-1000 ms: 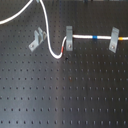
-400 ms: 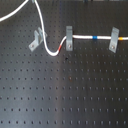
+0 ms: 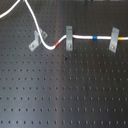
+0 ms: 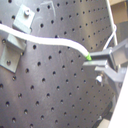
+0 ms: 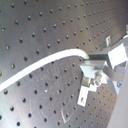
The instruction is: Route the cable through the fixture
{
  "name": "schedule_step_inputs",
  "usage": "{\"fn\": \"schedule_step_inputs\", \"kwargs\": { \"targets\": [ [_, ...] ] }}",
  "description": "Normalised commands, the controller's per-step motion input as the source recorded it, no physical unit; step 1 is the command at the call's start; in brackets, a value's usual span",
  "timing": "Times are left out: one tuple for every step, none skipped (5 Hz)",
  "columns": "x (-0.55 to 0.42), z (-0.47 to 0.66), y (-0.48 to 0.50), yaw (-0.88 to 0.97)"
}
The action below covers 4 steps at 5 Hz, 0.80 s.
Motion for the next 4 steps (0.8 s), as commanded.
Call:
{"fn": "schedule_step_inputs", "kwargs": {
  "targets": [
    [-0.069,0.02,-0.030,-0.07],
    [-0.403,0.26,-0.158,-0.24],
    [-0.219,0.24,0.020,-0.21],
    [0.098,0.28,0.264,-0.18]
  ]
}}
